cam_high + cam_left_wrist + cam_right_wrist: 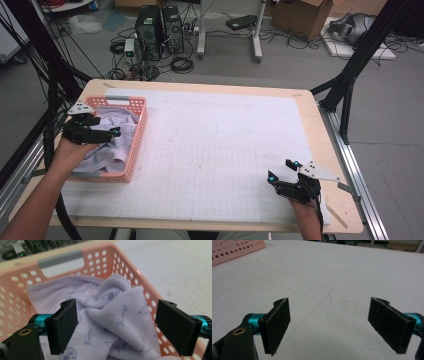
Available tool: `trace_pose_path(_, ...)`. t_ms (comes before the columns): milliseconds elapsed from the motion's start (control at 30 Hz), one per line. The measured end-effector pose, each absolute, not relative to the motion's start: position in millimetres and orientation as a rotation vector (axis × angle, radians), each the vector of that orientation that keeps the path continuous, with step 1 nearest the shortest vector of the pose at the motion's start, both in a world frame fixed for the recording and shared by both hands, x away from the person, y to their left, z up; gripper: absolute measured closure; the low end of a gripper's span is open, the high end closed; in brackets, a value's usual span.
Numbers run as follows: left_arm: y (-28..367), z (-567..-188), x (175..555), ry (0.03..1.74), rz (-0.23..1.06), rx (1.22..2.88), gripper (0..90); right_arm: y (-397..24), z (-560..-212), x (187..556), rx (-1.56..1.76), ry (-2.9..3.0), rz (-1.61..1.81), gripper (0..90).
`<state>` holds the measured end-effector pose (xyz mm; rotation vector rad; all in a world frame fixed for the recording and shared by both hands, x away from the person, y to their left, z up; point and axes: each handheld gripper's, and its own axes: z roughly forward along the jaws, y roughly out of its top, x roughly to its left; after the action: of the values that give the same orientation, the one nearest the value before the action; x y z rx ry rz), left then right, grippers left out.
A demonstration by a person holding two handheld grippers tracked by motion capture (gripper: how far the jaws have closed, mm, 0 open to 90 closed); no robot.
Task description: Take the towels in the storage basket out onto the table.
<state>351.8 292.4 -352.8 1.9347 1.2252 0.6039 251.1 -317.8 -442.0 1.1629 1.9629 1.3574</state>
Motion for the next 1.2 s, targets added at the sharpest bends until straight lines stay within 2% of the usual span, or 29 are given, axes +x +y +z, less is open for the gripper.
trace_pose_path(367,288.5,-394.7,382.2,1.456,0.481,2.209,19.5,-317.4,-443.0,251.1,1.170,1.972,1.349,17.0)
trace_pose_path(433,288.2,-403.7,386.8,1.491,0.438,2.238,15.8,-317.2,-443.5,252.0,1.158,1.975,1.346,17.0)
trace_pose_path(533,285.7,-413.2,394.4,1.529,0.383,2.259,9.7,-316.2,-442.9,251.1,1.160,1.977,1.344,17.1)
trace_pose_path(733,283.7,-420.3,398.4,1.555,0.358,2.269,1.7,-315.9,-443.1,248.6,1.152,1.985,1.335,17.1)
trace_pose_path(967,282.8,-421.4,398.7,1.568,0.351,2.275,2.6,-316.9,-442.1,246.0,1.146,1.987,1.319,17.3)
trace_pose_path(1067,283.9,-418.9,398.0,1.577,0.356,2.263,14.2,-318.4,-441.4,243.7,1.150,1.982,1.316,17.5)
trace_pose_path(1100,284.9,-416.9,397.1,1.579,0.358,2.254,14.2,-318.4,-441.4,243.7,1.150,1.982,1.316,17.5)
trace_pose_path(1133,286.9,-413.9,395.6,1.585,0.370,2.234,22.4,-318.9,-441.0,243.1,1.157,1.978,1.318,17.5)
trace_pose_path(1200,291.3,-410.9,393.5,1.584,0.377,2.217,46.0,-320.2,-440.3,242.4,1.157,1.969,1.317,17.6)
